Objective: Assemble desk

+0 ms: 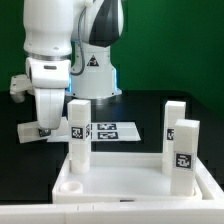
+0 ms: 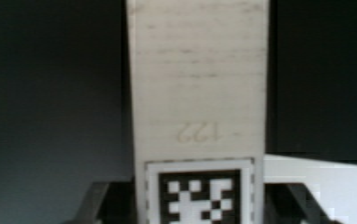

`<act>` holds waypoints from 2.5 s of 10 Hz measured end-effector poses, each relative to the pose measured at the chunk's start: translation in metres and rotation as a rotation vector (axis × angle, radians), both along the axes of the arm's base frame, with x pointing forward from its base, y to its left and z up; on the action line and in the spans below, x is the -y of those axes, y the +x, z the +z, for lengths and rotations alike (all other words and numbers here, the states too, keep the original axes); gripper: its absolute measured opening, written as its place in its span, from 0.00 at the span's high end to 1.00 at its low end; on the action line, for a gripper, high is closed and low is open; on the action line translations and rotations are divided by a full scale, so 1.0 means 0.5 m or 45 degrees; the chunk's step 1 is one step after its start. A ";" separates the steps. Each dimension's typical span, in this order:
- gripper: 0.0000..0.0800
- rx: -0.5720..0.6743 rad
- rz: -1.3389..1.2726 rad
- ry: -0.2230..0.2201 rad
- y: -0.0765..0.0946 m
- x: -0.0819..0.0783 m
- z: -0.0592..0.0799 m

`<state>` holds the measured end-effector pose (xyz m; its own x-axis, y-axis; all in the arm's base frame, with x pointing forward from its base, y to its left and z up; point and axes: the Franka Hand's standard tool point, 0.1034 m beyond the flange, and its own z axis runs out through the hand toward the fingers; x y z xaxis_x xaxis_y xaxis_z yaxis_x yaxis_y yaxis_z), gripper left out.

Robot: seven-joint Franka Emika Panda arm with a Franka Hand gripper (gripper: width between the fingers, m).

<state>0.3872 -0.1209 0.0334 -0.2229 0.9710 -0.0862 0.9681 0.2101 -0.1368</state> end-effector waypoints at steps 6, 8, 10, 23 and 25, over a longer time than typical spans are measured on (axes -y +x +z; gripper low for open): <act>0.64 -0.231 0.711 0.116 -0.039 0.009 -0.019; 0.64 -0.265 0.919 0.150 -0.045 0.026 -0.021; 0.52 -0.278 0.957 0.143 -0.047 0.031 -0.021; 0.19 -0.002 -0.311 -0.081 0.027 0.069 0.051; 0.19 0.062 -0.800 -0.134 0.030 0.062 0.050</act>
Offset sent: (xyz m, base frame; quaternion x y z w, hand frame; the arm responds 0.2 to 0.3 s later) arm 0.0045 0.0170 -0.0160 -0.0035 0.1059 -0.2638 0.9587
